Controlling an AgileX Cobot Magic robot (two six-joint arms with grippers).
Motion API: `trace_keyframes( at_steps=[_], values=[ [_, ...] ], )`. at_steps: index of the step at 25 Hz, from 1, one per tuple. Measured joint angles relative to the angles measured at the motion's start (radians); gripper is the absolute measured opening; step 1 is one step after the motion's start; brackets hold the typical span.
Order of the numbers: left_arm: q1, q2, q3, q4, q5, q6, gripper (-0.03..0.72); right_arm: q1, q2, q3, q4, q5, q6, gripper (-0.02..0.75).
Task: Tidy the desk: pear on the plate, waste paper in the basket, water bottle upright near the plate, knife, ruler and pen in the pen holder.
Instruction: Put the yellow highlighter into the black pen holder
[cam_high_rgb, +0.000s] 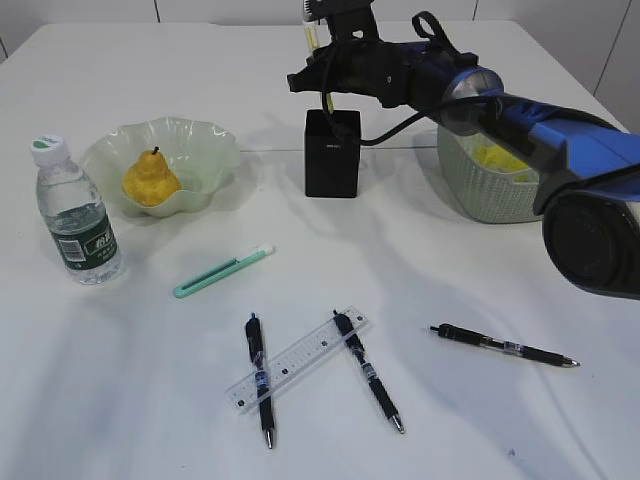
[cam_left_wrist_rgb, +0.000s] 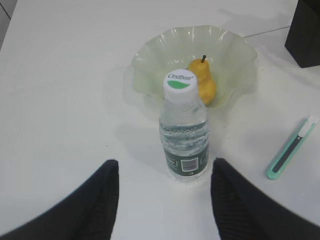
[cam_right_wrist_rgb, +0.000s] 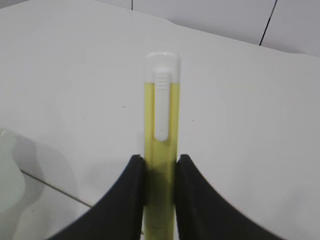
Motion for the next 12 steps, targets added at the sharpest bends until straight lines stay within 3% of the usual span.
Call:
trace_keyframes(
  at_steps=[12],
  values=[
    [0.000, 0.000, 0.000, 0.000, 0.000, 0.000, 0.412, 0.000, -0.069, 0.000, 0.000, 0.039, 0.000, 0.123]
  ],
)
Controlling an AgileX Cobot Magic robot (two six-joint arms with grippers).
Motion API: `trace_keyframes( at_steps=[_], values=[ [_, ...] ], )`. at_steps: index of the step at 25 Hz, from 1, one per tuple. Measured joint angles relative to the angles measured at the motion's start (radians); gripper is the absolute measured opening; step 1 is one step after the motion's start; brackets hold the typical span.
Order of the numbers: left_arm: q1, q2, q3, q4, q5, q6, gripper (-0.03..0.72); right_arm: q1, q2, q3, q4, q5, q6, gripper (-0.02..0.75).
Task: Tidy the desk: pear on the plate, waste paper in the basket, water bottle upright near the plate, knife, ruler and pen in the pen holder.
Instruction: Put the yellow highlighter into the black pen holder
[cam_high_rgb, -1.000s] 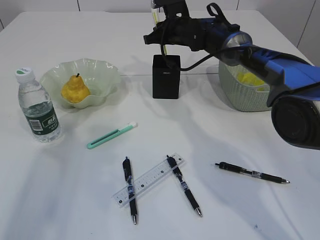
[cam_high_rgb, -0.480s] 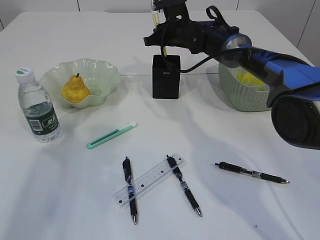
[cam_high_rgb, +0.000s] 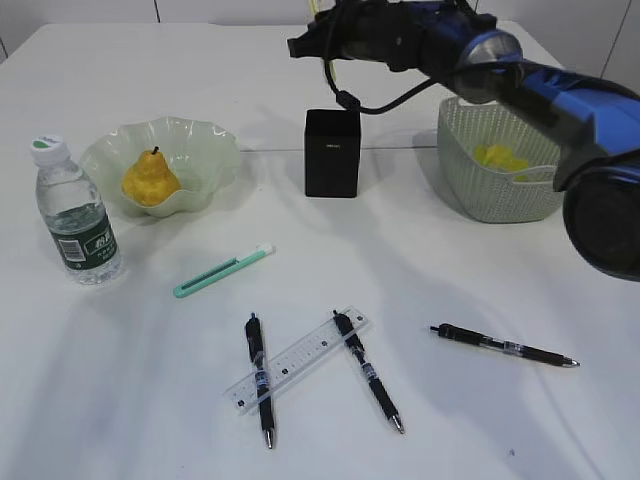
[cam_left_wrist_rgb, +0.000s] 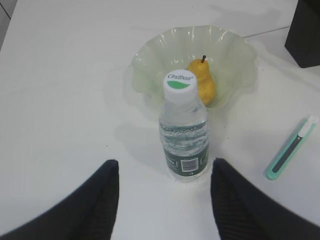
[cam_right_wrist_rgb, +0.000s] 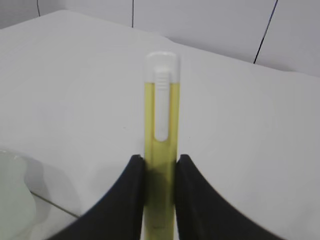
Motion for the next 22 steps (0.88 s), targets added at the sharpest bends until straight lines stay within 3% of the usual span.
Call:
trace_keyframes(
  at_steps=[11, 22],
  values=[
    [0.000, 0.000, 0.000, 0.000, 0.000, 0.000, 0.412, 0.000, -0.113, 0.000, 0.000, 0.087, 0.000, 0.123],
    [0.000, 0.000, 0.000, -0.004, -0.004, 0.000, 0.412, 0.000, -0.218, 0.000, -0.016, 0.005, 0.001, 0.123]
  ],
)
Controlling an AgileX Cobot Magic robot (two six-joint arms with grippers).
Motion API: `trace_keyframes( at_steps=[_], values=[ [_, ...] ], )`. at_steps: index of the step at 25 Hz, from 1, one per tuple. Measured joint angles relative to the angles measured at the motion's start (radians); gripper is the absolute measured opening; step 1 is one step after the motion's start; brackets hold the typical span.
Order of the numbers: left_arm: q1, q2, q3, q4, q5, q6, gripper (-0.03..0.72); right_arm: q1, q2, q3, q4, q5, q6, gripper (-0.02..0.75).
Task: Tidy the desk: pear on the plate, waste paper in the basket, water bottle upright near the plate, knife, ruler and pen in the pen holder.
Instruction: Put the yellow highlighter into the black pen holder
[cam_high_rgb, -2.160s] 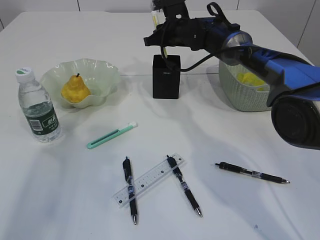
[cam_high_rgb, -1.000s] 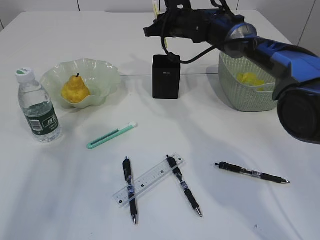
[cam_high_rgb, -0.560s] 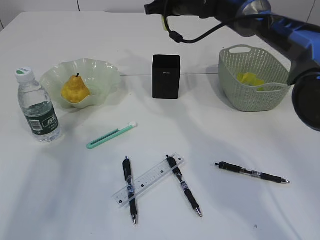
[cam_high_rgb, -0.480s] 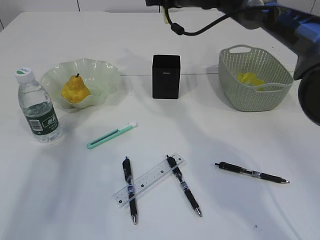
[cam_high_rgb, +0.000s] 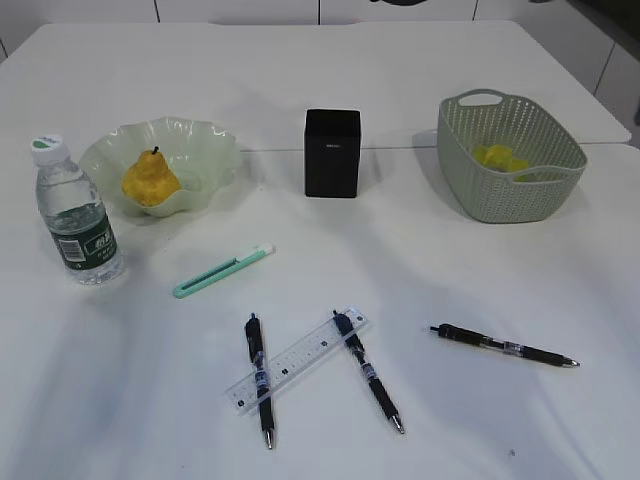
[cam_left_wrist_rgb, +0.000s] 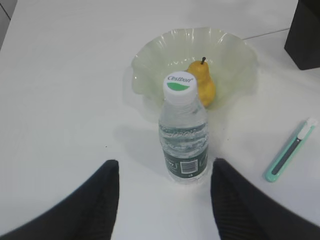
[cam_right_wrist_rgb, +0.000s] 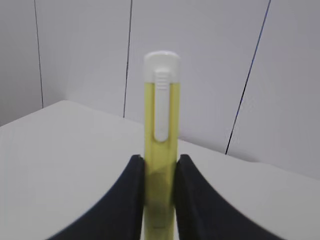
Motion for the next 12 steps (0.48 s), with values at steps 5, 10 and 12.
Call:
trace_keyframes(
  at_steps=[5, 10, 12],
  values=[
    [0.000, 0.000, 0.000, 0.000, -0.019, 0.000, 0.412, 0.000, 0.013, 0.057, -0.039, -0.146, 0.000, 0.123],
    [0.000, 0.000, 0.000, 0.000, -0.026, 0.000, 0.412, 0.000, 0.019, 0.182, -0.045, -0.265, 0.000, 0.123],
    [0.000, 0.000, 0.000, 0.000, -0.026, 0.000, 0.412, 0.000, 0.023, 0.217, -0.045, -0.293, 0.000, 0.123]
  ],
)
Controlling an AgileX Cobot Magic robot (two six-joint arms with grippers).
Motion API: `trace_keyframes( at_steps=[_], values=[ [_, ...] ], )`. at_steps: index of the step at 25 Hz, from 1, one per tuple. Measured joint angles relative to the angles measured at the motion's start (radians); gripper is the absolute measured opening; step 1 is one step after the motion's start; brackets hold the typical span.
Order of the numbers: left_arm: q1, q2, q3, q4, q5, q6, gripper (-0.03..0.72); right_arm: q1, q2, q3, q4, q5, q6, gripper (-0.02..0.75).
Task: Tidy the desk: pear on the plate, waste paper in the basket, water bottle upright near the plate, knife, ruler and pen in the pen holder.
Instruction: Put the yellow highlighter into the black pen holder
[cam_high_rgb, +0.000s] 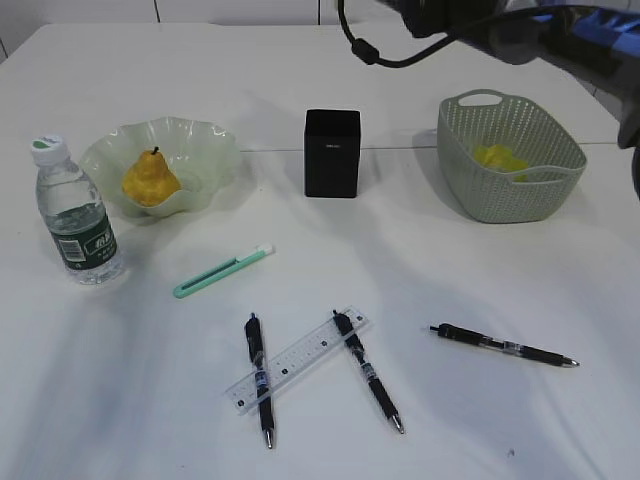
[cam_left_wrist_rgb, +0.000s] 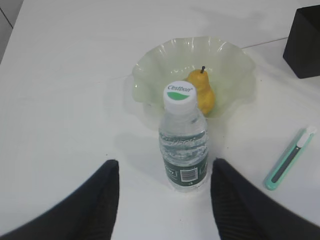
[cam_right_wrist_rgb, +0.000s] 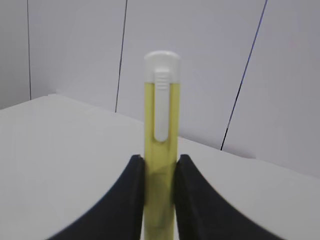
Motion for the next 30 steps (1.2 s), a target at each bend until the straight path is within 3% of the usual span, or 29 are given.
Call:
trace_keyframes(
  at_steps=[30],
  values=[
    [0.000, 0.021, 0.000, -0.002, -0.004, 0.000, 0.412, 0.007, 0.000, 0.353, 0.005, -0.196, 0.007, 0.123]
  ],
)
